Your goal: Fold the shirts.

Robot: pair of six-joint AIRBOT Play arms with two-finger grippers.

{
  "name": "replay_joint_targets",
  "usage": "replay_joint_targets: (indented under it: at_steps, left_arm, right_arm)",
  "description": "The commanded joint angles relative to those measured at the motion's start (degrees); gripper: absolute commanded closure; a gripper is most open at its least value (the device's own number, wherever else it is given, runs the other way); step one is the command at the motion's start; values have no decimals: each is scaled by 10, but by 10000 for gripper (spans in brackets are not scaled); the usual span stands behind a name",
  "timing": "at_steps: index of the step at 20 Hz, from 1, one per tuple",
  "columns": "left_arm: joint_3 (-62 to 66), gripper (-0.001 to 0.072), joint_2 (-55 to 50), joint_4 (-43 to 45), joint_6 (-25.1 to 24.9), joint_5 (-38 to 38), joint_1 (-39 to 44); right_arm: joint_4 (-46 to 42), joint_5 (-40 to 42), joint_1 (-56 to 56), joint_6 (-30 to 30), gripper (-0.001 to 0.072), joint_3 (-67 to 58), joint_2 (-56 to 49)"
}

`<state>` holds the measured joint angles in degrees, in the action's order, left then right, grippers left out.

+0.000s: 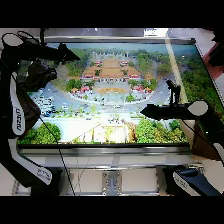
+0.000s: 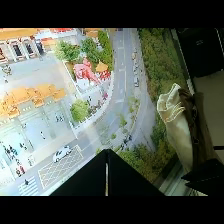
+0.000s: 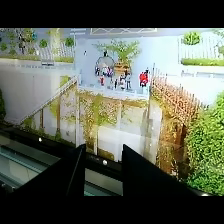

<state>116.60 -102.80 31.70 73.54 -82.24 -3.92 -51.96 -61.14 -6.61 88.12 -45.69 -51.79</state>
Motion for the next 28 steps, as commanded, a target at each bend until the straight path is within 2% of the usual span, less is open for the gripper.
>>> replay_joint_targets:
  at_steps: [1,21,28]
  left_arm:
    - [0,690,0,0,0,0,0]
    - [0,690,0,0,0,0,0]
    - [1,690,0,-12,0,0,0]
  right_arm:
    - [0,0,0,0,442,0,0]
    - [0,0,0,0,442,0,0]
    - [-6,96,0,0,442,0,0]
